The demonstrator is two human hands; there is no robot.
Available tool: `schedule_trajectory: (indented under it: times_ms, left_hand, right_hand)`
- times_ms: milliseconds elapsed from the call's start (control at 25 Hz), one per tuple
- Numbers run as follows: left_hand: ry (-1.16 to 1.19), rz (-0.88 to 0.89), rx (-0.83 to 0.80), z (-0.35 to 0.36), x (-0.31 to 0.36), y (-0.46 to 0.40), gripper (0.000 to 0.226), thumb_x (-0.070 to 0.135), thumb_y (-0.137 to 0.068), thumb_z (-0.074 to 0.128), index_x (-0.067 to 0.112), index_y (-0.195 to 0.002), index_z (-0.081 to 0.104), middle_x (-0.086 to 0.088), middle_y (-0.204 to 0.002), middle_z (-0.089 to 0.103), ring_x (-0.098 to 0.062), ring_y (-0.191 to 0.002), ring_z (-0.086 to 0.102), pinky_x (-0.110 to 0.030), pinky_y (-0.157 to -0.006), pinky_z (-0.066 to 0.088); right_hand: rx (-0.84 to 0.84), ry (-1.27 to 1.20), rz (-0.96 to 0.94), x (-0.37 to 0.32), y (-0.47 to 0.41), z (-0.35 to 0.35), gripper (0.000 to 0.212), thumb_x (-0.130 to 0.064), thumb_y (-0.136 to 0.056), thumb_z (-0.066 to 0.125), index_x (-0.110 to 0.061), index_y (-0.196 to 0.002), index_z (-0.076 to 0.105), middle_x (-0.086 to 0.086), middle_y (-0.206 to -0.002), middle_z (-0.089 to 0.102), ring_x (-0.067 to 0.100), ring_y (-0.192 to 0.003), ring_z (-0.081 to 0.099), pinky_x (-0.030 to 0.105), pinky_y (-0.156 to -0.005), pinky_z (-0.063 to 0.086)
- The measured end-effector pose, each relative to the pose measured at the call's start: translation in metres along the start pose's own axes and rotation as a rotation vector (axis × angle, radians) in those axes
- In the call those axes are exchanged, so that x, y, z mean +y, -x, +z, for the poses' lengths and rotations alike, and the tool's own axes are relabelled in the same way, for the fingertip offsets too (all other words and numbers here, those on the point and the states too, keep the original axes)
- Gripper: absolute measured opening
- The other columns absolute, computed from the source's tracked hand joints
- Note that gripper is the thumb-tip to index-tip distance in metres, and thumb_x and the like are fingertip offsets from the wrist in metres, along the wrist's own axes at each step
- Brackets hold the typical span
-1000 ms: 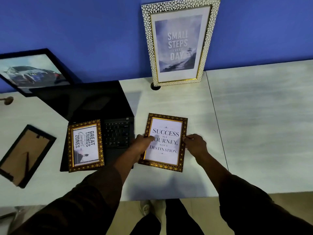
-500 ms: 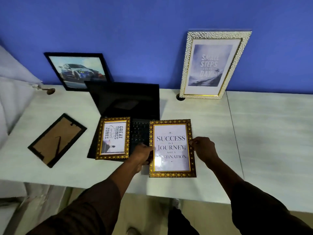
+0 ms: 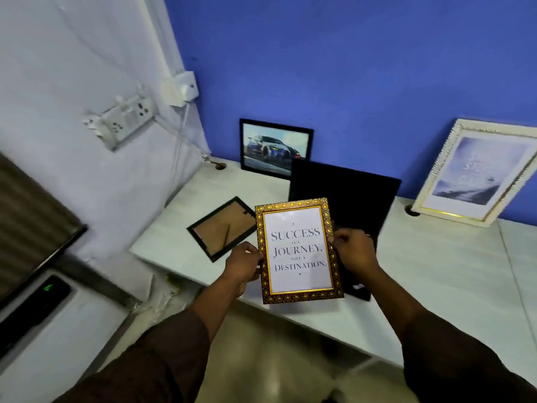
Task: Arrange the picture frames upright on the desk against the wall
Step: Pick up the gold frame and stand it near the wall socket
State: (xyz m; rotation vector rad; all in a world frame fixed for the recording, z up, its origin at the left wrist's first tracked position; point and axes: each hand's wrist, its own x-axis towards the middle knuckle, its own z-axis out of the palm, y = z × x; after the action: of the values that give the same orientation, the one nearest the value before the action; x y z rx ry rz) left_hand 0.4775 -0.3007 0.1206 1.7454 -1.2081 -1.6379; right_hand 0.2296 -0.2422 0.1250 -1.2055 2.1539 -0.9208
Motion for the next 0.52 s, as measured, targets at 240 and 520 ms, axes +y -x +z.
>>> schedule_trajectory:
  times_ms: [240,520]
  left_hand:
    - [0.070,0.073,0.192,-0.095,0.032,-0.016,0.011,0.015,-0.090,0.059,0.012,-0.080,0.061,-0.023,-0.092,0.073,-0.027,-0.069,0.063,-0.032,-0.062,0.052]
    - [0.114,0.074,0.323,-0.155,0.079,-0.062,0.016,0.023,-0.089,0.063,0.009,-0.080,0.062,-0.014,-0.090,0.073,-0.025,-0.076,0.066,-0.034,-0.067,0.050]
  right_hand:
    - [-0.039,-0.001,-0.131,-0.103,-0.036,0.060,0.018,-0.025,-0.093,0.065,-0.013,-0.097,0.078,0.005,-0.091,0.077,0.023,-0.081,0.069,0.034,-0.076,0.054]
    - [-0.138,0.037,-0.290,-0.184,-0.119,0.125,0.018,-0.026,-0.091,0.062,-0.018,-0.092,0.078,0.003,-0.090,0.077,0.026,-0.087,0.069,0.035,-0.077,0.054]
